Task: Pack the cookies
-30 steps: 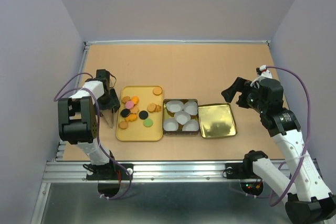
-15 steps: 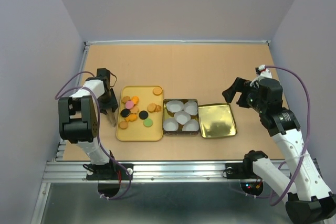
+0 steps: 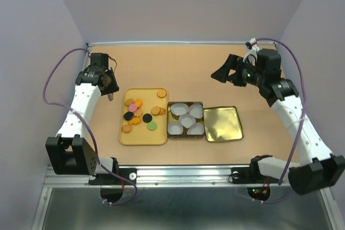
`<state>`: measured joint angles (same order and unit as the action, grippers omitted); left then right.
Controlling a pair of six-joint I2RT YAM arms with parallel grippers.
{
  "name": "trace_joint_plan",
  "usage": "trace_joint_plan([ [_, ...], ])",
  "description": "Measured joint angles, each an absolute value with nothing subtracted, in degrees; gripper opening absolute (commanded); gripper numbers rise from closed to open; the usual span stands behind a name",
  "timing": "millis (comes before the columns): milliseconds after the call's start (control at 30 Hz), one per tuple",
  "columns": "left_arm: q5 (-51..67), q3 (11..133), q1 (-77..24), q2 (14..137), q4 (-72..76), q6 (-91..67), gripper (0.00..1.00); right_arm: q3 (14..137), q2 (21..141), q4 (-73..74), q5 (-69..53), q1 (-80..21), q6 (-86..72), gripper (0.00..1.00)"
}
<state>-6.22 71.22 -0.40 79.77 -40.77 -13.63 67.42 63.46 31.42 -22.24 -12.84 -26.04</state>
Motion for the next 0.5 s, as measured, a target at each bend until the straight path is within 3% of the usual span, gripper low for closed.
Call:
trace_joint_plan([
  [167,-5.54,71.79,-8.45,73.17,-43.35,-15.16,0.37,77.06,74.74,28.05,-31.14,-13.28,-29.74,1.00],
  [500,0.49,72.86,-10.81,61.93,-52.25,-17.56,0.43,76.05,76.47,27.70,-34.83,-14.33,-33.06,1.00],
])
